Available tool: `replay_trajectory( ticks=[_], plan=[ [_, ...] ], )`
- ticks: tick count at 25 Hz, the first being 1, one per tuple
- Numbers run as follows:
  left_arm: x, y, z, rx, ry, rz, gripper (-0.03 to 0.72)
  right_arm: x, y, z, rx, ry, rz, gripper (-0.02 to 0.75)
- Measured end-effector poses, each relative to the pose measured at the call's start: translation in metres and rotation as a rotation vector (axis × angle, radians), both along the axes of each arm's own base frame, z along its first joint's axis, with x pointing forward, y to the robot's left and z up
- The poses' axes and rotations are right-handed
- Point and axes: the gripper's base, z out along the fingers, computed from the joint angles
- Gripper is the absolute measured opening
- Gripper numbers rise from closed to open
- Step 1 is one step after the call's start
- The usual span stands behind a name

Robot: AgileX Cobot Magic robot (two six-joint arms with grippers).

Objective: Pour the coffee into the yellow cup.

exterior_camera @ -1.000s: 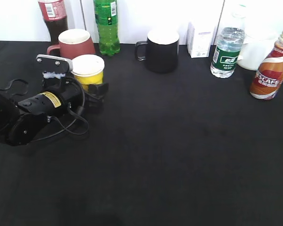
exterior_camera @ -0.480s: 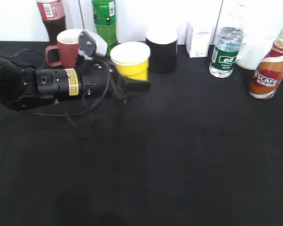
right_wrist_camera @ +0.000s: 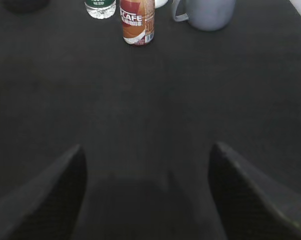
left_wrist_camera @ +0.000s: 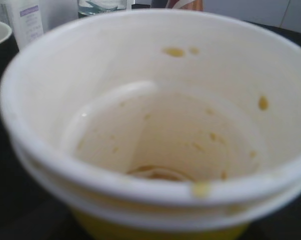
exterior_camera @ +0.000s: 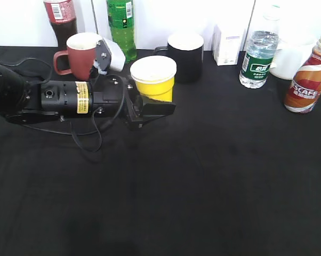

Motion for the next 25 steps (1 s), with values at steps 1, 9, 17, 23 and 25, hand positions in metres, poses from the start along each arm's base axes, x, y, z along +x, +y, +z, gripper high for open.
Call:
replay_trajectory(
  ticks=[1,9,17,23,25],
  plan=[
    [0.0,0.0,0.0,0.0,0.0,0.0,0.45,0.006,0.0,0.001,-0.002,0.03,0.0,0.589],
    [0.0,0.0,0.0,-0.001,0.0,0.0,0.45,0.153,0.011,-0.001,0.017,-0.16,0.015,0.589],
    [0.0,0.0,0.0,-0.002,0.001,-0.001,0.45,0.25,0.018,-0.114,0.036,-0.111,0.015,0.673],
    [0.0,0.0,0.001,-0.006,0.0,-0.004,0.45,0.308,0.014,-0.149,0.068,-0.1,-0.084,0.673],
    [-0.001,-0.001,0.001,-0.017,-0.001,-0.011,0.45,0.324,0.013,-0.158,0.059,-0.099,-0.107,0.672]
  ],
)
